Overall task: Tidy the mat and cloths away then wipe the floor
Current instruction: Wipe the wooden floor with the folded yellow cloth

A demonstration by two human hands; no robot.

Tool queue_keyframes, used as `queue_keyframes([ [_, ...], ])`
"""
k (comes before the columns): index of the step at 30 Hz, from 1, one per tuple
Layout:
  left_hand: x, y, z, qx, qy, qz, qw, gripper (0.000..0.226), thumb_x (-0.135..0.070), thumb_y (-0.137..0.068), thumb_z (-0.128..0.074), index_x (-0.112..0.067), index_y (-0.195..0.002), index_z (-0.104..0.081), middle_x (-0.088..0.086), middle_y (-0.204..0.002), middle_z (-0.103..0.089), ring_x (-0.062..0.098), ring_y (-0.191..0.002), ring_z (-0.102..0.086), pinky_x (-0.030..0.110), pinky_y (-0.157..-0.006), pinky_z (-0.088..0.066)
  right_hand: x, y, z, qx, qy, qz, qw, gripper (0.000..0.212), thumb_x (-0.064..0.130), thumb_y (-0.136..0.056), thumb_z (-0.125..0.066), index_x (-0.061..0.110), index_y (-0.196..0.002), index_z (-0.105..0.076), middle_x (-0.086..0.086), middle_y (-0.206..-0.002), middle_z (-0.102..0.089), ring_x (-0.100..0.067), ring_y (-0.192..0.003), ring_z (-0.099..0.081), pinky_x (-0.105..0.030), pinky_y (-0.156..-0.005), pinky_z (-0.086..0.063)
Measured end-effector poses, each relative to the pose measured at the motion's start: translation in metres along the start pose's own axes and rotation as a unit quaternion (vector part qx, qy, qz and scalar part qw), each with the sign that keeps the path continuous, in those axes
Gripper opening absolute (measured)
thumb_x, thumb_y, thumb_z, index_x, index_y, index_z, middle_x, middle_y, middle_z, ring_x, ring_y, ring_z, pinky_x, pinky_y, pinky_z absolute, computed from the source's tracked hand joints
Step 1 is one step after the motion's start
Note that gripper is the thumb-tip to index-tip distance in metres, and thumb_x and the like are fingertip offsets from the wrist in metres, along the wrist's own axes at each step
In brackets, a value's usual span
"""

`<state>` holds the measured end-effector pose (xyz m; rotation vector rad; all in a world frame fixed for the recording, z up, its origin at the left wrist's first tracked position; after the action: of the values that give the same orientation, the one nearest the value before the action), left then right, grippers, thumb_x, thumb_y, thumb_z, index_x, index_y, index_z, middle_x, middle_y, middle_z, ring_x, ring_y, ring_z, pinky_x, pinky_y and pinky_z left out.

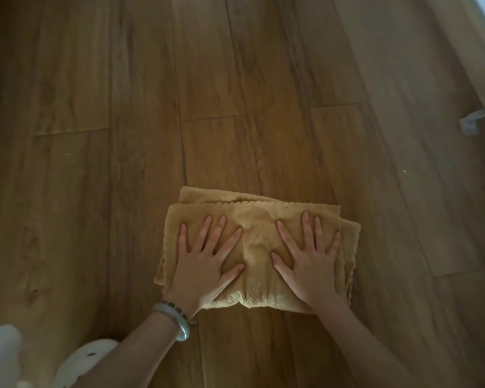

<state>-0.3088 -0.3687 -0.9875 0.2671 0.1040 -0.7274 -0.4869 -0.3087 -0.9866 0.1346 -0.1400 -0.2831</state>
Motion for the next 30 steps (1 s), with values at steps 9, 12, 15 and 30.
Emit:
queue_keyframes([
  [9, 0.064, -0.130, 0.040, 0.011, -0.036, 0.039, 0.999, 0.068, -0.075, -0.084, -0.004, -0.048, -0.144, 0.012, -0.009, -0.159, 0.012, 0.017, -0.146, 0.014, 0.055, -0.112, 0.015, -0.009, -0.142, 0.019, 0.026, 0.020, -0.046, 0.998, 0.071, 0.076, -0.074, -0.002, 0.054, -0.142, 0.005, -0.002, -0.159, 0.009, -0.025, -0.145, 0.011, -0.063, -0.109, 0.009],
  [12, 0.071, -0.148, 0.046, 0.015, -0.036, 0.037, 0.999, 0.066, -0.072, -0.087, -0.008, -0.048, -0.145, 0.010, -0.009, -0.159, 0.012, 0.017, -0.146, 0.014, 0.055, -0.113, 0.014, -0.010, -0.161, 0.019, 0.031, 0.022, -0.050, 0.998, 0.068, 0.076, -0.078, -0.005, 0.054, -0.142, 0.005, -0.002, -0.159, 0.011, -0.025, -0.145, 0.012, -0.063, -0.110, 0.010],
  [15, 0.069, -0.139, 0.045, 0.017, -0.023, 0.041, 0.999, 0.067, -0.073, -0.086, -0.006, -0.047, -0.146, 0.010, -0.008, -0.159, 0.011, 0.017, -0.146, 0.014, 0.055, -0.113, 0.014, -0.006, -0.156, 0.019, 0.040, 0.022, -0.042, 0.998, 0.070, 0.076, -0.076, -0.001, 0.053, -0.142, 0.007, -0.002, -0.159, 0.011, -0.026, -0.145, 0.012, -0.063, -0.110, 0.009],
  [30, 0.166, -0.032, 0.041, -0.014, -0.021, 0.118, 0.993, 0.067, -0.072, -0.088, -0.007, -0.043, -0.149, -0.007, -0.003, -0.159, -0.012, 0.023, -0.146, -0.009, 0.061, -0.112, 0.002, 0.132, -0.141, 0.007, 0.018, 0.023, 0.104, 0.994, 0.066, 0.072, -0.083, -0.017, 0.048, -0.144, -0.012, -0.011, -0.158, -0.012, -0.035, -0.144, -0.008, -0.066, -0.107, 0.003],
])
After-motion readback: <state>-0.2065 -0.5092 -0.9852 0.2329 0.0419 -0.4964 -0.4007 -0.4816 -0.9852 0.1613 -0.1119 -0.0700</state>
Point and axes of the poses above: each hand's wrist, its own y-axis away from the middle knuckle, its own z-axis out of the back of the hand, x = y × z, the point moved 10 cm from there along -y, towards the middle knuckle
